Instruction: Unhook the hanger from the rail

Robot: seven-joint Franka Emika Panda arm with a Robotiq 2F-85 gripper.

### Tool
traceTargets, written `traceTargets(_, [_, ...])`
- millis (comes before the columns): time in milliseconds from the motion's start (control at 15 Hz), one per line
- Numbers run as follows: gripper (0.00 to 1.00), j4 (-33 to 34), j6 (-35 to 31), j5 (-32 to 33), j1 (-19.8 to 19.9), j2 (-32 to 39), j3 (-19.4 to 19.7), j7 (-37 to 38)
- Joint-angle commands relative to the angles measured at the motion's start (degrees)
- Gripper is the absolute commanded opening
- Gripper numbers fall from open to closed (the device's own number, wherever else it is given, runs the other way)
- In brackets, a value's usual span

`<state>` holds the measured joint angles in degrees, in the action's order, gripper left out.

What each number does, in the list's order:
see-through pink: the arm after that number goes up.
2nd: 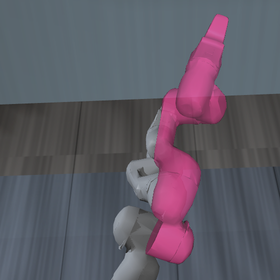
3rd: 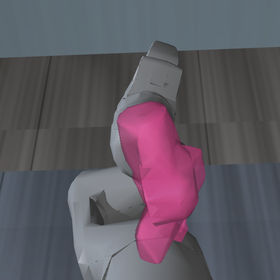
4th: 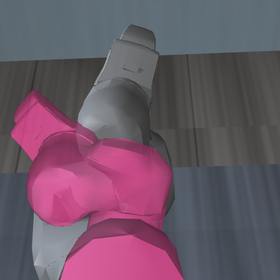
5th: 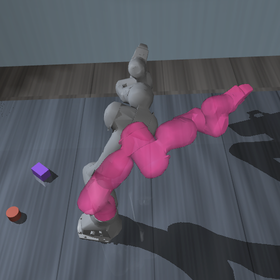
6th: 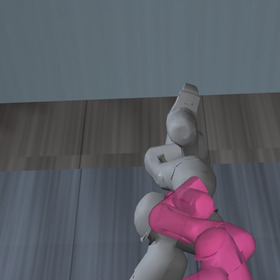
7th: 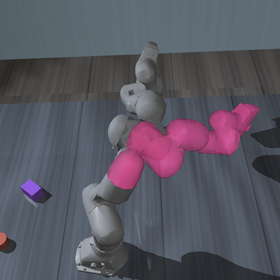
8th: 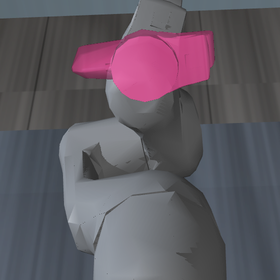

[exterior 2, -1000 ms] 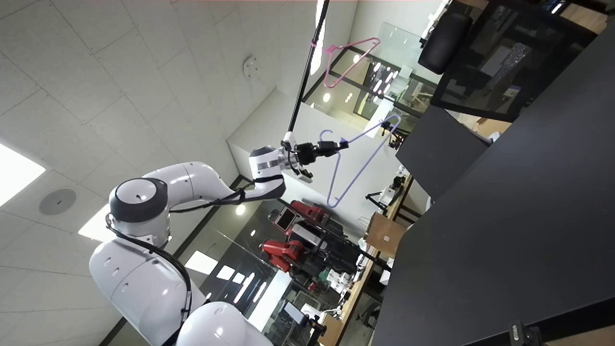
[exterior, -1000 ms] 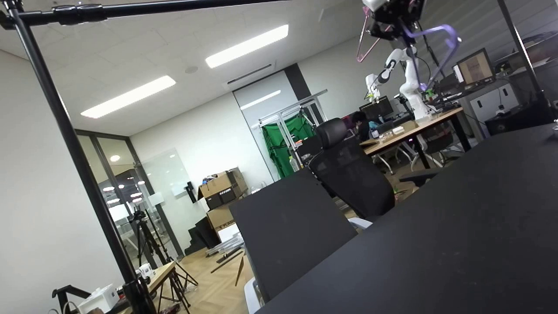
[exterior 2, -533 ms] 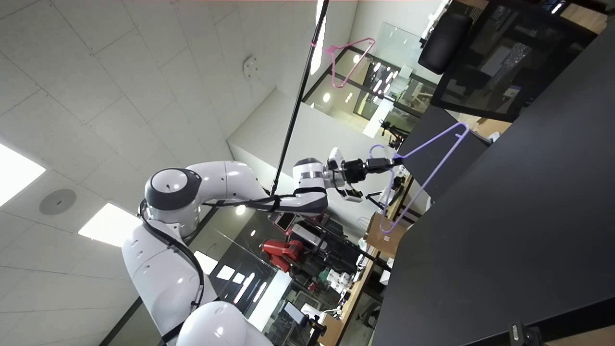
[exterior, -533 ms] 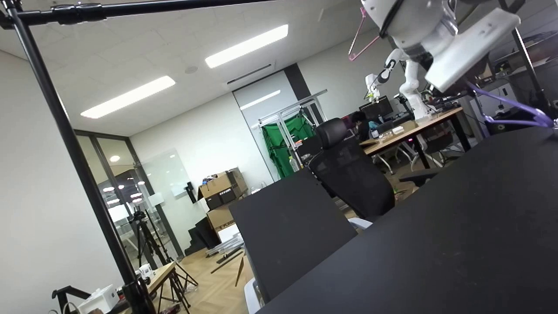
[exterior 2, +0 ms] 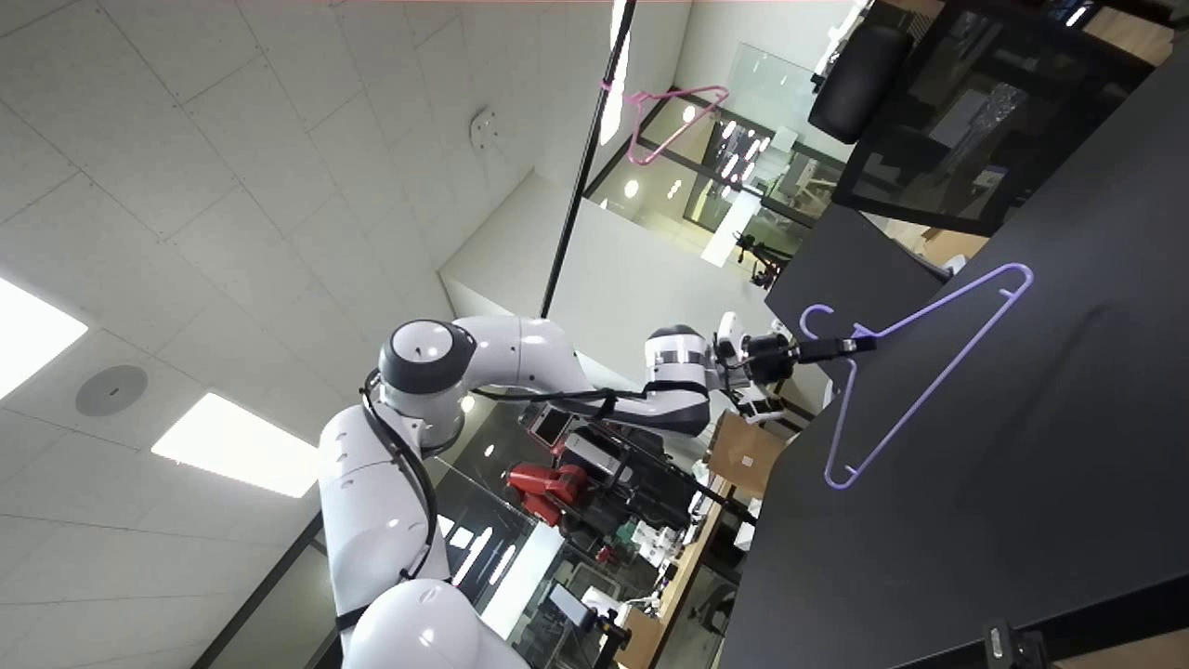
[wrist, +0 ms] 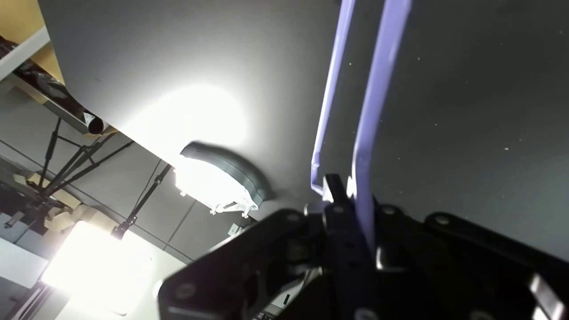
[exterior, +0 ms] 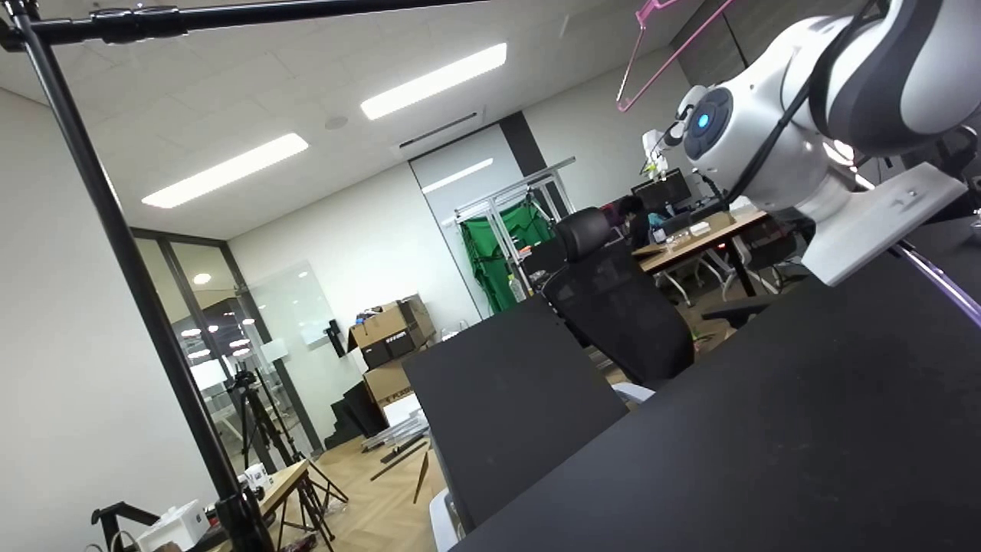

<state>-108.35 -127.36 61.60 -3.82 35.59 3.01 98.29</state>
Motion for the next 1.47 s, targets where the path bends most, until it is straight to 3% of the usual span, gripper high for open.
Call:
traceTargets(0, [0.02, 5.3, 2.4, 0.5, -1.8, 5.9, 1.6, 3.9])
traceTargets(333, [0.02, 9.0, 3.6, -0.7, -2.2, 10.1, 2.1, 3.9])
traceTargets(400, [0.15, 9.7, 4.4, -1.0, -2.3, 10.5, 2.1, 3.3])
traceTargets(467, [0.34, 9.7, 5.5, -3.0, -1.7, 9.9, 1.1, 0.6])
traceTargets(667, [0.54, 5.4, 4.4, -7.0, -0.6, 3.4, -1.2, -7.3])
traceTargets(1000, [0.88, -0.4, 2.0, -23.5, 2.1, -10.4, -5.3, -29.9])
traceTargets(1067, [0.94, -1.2, 3.4, -26.5, 4.2, -13.3, -8.0, -34.2])
traceTargets(1200, [1.0, -3.4, 5.0, -36.4, 3.2, -19.4, -7.2, -44.3])
traceTargets(1267, [1.0, 1.4, 3.8, -32.3, -0.6, -12.7, -3.1, -38.6])
traceTargets(1333, [0.96, 0.7, 4.4, -33.6, -0.6, -15.0, -3.1, -40.5])
traceTargets(1400, [1.0, 0.6, 4.4, -33.4, -1.0, -15.5, -2.6, -40.4])
